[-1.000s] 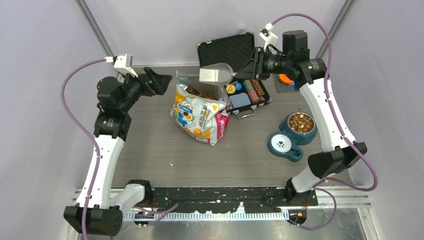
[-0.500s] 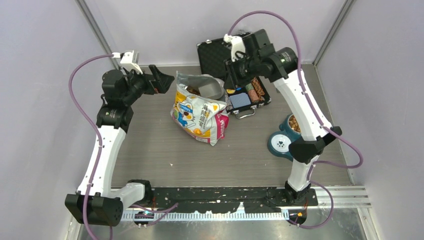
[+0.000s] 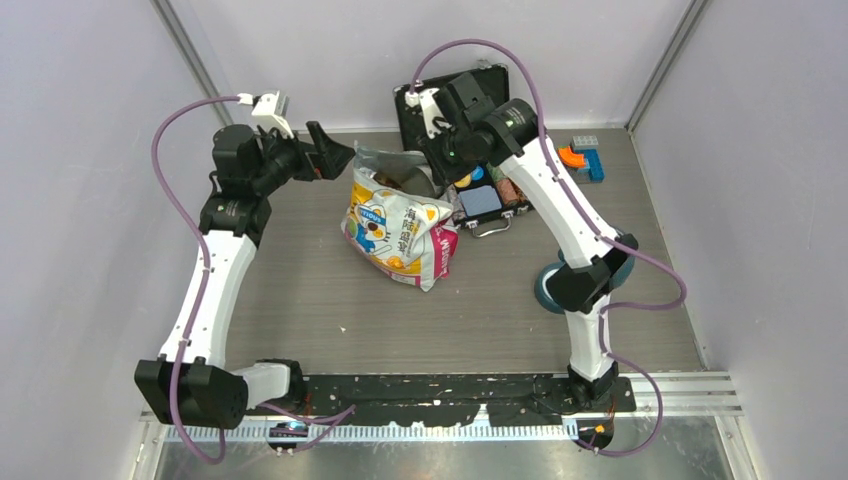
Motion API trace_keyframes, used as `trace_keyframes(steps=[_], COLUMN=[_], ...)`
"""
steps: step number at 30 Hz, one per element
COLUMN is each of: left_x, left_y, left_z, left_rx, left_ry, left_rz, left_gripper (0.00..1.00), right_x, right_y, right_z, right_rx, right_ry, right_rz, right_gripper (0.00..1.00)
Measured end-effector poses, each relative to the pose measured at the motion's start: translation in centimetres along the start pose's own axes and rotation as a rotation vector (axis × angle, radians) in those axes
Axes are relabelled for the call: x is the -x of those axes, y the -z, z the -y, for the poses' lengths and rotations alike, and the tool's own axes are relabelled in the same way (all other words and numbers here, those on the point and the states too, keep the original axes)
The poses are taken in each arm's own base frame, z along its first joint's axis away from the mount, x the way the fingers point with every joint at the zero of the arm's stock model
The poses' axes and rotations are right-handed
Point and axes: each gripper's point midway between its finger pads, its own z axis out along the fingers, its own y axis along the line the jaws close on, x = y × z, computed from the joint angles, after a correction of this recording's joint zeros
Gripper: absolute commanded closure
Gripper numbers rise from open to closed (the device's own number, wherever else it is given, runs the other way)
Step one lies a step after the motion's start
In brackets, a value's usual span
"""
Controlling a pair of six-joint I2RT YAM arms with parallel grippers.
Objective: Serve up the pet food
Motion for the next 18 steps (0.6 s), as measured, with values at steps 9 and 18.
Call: trace_keyframes(steps=[9,18], left_x=[-0.2,-0.3], left_y=[-0.5,-0.5], left_z=[-0.2,-0.1], left_rx=[-0.006,-0.012], left_ry=[-0.008,-0.015], left_rz=[-0.019,-0.023], left_gripper=[0.01,0.01], right_x=[-0.6,-0.6], right_y=[-4.3,-7.3], right_z=[-0.2,-1.9], right_rx=[0.007,0.079], right_ry=[-0.011,-0.029], right_rz=[-0.055,-0.072], right_gripper=[0.95,0.95])
